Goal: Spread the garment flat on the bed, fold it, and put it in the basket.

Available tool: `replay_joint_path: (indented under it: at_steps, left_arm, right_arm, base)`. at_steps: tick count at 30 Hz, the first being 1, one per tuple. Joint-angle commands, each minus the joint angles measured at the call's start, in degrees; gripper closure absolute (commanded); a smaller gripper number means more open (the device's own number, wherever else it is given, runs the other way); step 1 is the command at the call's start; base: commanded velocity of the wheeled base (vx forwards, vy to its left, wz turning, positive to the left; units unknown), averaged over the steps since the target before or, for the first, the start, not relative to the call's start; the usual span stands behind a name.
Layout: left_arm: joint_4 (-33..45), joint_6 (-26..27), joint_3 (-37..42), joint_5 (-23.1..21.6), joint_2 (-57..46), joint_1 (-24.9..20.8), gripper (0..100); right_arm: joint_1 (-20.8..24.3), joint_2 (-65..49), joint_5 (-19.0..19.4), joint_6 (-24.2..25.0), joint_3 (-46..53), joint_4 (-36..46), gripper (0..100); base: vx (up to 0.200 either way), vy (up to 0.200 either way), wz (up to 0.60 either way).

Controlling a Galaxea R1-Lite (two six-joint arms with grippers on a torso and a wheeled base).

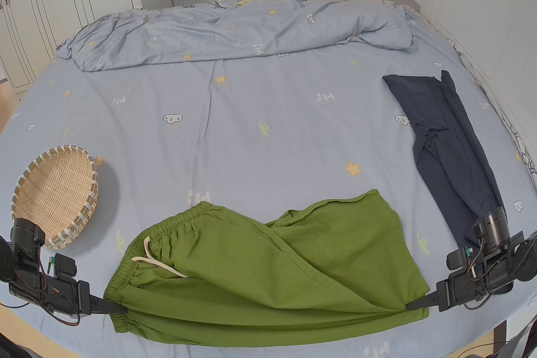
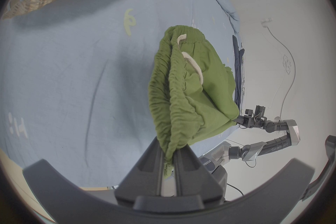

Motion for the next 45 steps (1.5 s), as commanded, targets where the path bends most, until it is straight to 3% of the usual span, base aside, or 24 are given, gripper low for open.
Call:
replay_joint_path:
  at_steps: [1,12,19,20,21,22,30,35,40,45]
  left_arm:
    - [-0.02,0.44,-0.03,0.17,2.61,-1.11,100]
    - [-0.02,0.44,0.06,0.17,6.13,-2.43,100]
    - [-0.55,0.52,0.06,0.35,8.24,-2.87,100]
    - [-0.55,0.52,0.06,0.43,8.32,-2.96,0]
    - [-0.73,0.52,-0.03,0.43,8.68,-3.13,0]
    - [-0.82,0.52,-0.03,0.43,8.76,-3.22,0]
    - [-1.34,0.52,0.06,0.96,8.06,-3.22,0]
    - [-1.61,0.44,-0.82,1.05,4.81,0.47,0]
    - [1.12,-0.35,-7.15,0.96,2.08,3.46,0]
    - [9.38,-1.59,-17.43,0.96,1.03,2.75,0]
  right_arm:
    - [-2.5,-2.34,-0.15,-0.4,0.28,1.17,100]
    - [-0.83,1.09,0.21,-1.02,3.53,1.26,100]
    - [-0.56,5.39,0.12,-1.02,4.59,-3.49,100]
    - [-0.56,5.57,0.12,-1.02,4.59,-3.75,100]
    - [-0.48,6.18,0.12,-1.02,4.68,-4.11,100]
    - [-0.3,6.53,0.21,-1.1,4.68,-4.11,0]
    - [0.93,6.89,0.12,-0.93,6.08,-7.18,0]
    - [-0.3,-0.23,-0.23,-0.58,6.17,-8.32,0]
    - [-4.17,-10.52,-0.32,-0.58,3.18,-6.3,0]
    - [-7.16,-16.67,-0.41,-0.93,-2.36,1.26,0]
  base:
    - [0.0,0.0,0.0]
    - [0.0,0.0,0.0]
    - [0.0,0.0,0.0]
    - [0.0,0.0,0.0]
    - [0.0,0.0,0.0]
    - [0.0,0.0,0.0]
    - [0.0,0.0,0.0]
    - [0.0,0.0,0.0]
    - [0.0,0.0,0.0]
    - [0.0,0.0,0.0]
